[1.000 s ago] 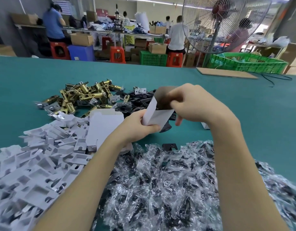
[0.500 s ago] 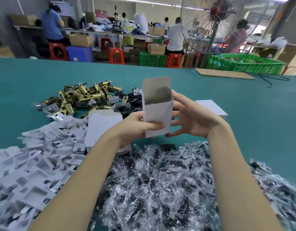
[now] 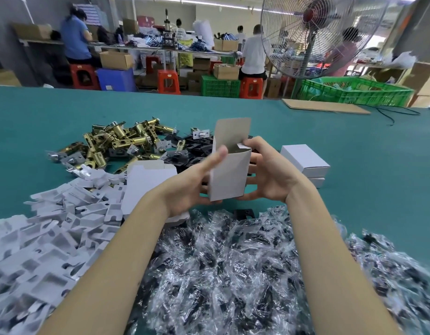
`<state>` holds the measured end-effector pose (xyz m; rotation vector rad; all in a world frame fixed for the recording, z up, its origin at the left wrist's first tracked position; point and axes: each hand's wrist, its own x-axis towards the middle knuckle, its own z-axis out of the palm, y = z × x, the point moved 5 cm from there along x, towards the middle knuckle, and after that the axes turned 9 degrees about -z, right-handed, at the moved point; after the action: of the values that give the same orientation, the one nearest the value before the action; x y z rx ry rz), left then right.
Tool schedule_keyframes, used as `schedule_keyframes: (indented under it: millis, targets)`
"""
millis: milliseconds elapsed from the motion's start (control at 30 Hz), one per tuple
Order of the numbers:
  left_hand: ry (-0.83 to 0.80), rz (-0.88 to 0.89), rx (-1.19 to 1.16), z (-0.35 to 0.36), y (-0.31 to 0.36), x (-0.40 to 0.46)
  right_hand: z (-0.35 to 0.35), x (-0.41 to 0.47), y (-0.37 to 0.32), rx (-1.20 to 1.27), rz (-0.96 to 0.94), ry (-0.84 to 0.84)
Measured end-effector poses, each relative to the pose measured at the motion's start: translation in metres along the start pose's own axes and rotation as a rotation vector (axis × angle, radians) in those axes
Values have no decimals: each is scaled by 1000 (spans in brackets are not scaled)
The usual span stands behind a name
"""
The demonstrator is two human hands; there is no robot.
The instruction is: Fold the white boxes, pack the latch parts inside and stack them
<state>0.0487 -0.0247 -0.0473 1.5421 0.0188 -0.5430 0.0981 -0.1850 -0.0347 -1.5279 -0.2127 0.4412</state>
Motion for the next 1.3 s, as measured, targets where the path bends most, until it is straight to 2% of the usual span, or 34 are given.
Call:
schedule_keyframes:
  millis: [133,567,667,733,900,1033,1167,1300]
  targets:
    - [-42,-51,-109,0,-1,3,0,1,-3,-41,2,-20]
    - [-47,-58,-78,-5,-1,1,3,-2,-9,-80,-43,-85]
    - [26,-101,-102,-8,-4,4,9,-4,-14,-182,-123,-94]
    - [39,-116,-123,-8,-6,5,14,-3,-20,-223,-245,-79]
    - [-3,-145,-127,-5,-7,6,26,-5,-33,-2,-516,-41]
    - [-24,-136,-113,-7,-5,5,25,-8,-36,22,-557,60]
    - [-38,-144,-112,-6,-4,5,31,-8,-37,-32,-541,11]
    - [-51,-133,-107,-4,-2,3,34,-8,-37,-89,-568,32]
